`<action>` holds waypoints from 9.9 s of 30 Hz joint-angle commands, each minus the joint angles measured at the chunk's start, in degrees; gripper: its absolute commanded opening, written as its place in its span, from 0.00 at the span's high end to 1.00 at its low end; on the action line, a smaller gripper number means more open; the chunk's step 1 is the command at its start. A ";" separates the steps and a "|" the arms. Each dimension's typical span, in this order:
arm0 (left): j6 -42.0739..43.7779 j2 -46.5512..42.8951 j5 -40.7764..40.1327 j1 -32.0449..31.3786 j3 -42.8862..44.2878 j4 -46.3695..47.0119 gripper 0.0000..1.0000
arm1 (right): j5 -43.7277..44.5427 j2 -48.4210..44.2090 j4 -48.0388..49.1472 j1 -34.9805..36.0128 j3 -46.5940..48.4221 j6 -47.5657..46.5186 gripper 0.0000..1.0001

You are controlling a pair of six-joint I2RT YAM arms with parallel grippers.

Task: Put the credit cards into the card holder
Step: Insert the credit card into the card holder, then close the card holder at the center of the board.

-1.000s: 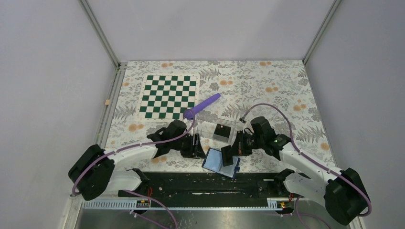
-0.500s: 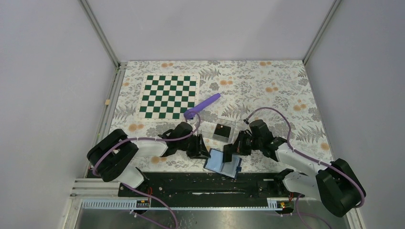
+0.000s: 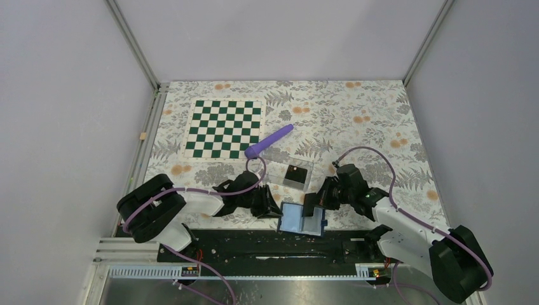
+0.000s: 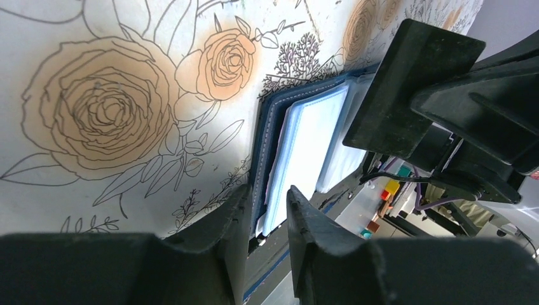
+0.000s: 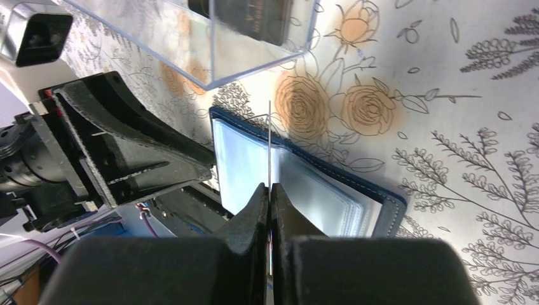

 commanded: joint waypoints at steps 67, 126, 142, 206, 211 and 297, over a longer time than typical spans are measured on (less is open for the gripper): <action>2.97 7.26 -3.93 -0.42 3.21 -4.53 1.00 | -12.49 12.77 2.00 3.52 0.65 3.62 1.00; 0.20 12.42 -4.22 -4.28 9.57 -1.44 1.00 | -14.43 22.04 25.29 1.23 -1.63 5.48 0.93; 0.50 11.84 -4.06 -4.63 9.53 -0.47 1.00 | -4.23 18.39 -4.05 5.72 9.66 -4.40 0.41; 0.66 15.60 -0.23 -5.94 13.00 3.64 0.26 | 16.45 11.96 -34.83 8.12 20.70 -23.89 0.29; 0.52 15.73 -0.51 -6.00 12.95 2.61 0.29 | 16.01 15.27 -33.97 8.09 20.65 -23.23 0.32; 0.17 12.27 1.13 -6.00 11.68 7.96 0.43 | -4.39 10.23 -22.30 -5.43 12.34 -11.04 0.43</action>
